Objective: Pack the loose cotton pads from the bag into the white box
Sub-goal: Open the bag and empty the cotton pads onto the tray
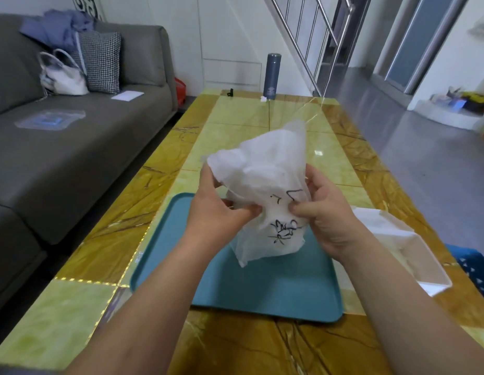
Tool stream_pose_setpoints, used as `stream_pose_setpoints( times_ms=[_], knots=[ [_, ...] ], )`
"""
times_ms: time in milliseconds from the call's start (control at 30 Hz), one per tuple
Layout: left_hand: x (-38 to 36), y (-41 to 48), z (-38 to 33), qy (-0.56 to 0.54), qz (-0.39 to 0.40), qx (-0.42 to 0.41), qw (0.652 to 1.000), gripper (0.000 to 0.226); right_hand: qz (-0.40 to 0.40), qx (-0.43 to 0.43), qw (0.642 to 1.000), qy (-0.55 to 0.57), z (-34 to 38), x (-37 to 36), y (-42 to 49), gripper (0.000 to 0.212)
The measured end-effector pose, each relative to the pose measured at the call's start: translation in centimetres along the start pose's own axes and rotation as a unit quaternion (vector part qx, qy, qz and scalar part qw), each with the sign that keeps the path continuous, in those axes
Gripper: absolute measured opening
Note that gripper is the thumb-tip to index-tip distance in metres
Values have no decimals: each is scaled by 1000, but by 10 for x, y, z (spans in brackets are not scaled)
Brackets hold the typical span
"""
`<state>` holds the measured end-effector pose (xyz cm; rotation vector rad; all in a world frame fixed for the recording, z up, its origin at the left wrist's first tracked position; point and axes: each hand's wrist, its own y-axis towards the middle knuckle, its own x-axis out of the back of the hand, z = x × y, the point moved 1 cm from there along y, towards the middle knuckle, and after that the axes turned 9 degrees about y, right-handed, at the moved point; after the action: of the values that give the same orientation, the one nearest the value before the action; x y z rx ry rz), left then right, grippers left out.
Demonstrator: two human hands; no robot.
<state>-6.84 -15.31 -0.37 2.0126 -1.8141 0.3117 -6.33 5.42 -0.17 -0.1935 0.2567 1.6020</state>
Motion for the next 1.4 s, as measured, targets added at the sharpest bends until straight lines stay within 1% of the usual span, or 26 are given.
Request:
stream_pose_setpoints(
  times_ms=[100,167,233,267,333,400,467,500,600,667,700,767,800,900,967,1000,1033,1067,1100,1133,1167,1233,1267,1300,1333,1400],
  knots=[
    [-6,-3,0,15,45,-19,999,71,43,1,999,9,8,-9,-5,71],
    [-10,-3,-3,37,71,-55,995,62,14,-16,999,45,11,-16,-7,61],
    [-13,-5,-11,60,80,-83,991,57,-38,-37,997,52,13,-22,-7,63],
    [-13,-6,-16,61,85,-93,990,53,-62,-37,996,44,14,-24,-6,60],
    [-11,-9,-25,22,112,-118,986,51,-95,-21,995,26,14,-27,-6,46],
    [-9,-14,-30,-29,154,-124,980,59,-103,-3,995,6,14,-30,-7,35],
    [-11,-16,-30,-56,181,-104,976,62,-90,11,995,-36,13,-32,-7,29],
    [-13,-15,-28,-56,177,-85,979,56,-79,14,995,-55,13,-34,-8,28],
    [-18,-12,-26,-56,112,-30,992,13,-70,0,994,-84,9,-36,-10,46],
    [-21,-8,-22,-33,95,-28,995,29,-83,5,992,-95,6,-32,-7,64],
    [-22,-7,-21,-30,91,-37,995,25,-91,6,992,-90,6,-31,-6,78],
    [-20,-7,-20,-33,79,-54,995,5,-122,-5,990,-65,4,-27,-1,107],
    [-19,-7,-18,-33,71,-63,995,4,-138,0,989,-53,4,-25,0,110],
    [-13,-10,-13,-33,62,-50,996,13,-171,41,983,-53,9,-17,3,90],
    [-5,-9,-10,6,63,-38,997,22,-184,57,980,-56,11,-9,5,93],
    [-1,-7,-7,74,79,-35,994,22,-191,64,978,-59,11,-5,6,95],
    [1,-3,-2,168,113,-29,979,22,-195,76,976,-60,11,-3,6,92],
    [3,-2,2,276,156,-19,948,23,-199,86,974,-62,11,-1,6,86],
    [4,-3,6,375,197,-2,906,32,-198,93,974,-64,12,-2,5,80],
    [4,-4,12,440,227,19,869,52,-198,96,973,-65,12,-3,5,77],
    [4,-5,18,466,245,41,849,80,-195,100,974,-62,13,-4,4,78],
    [6,-7,21,449,260,53,853,123,-197,104,973,-53,16,-7,2,84],
    [7,-9,18,433,263,48,861,135,-197,106,973,-48,18,-8,0,85],
    [10,-10,13,418,260,37,870,139,-196,108,974,-44,19,-8,0,82],
    [13,-12,7,401,257,27,879,136,-193,111,974,-39,20,-9,-1,74],
    [19,-15,-2,345,263,12,901,114,-187,115,975,-29,21,-9,-1,49]
  ],
)
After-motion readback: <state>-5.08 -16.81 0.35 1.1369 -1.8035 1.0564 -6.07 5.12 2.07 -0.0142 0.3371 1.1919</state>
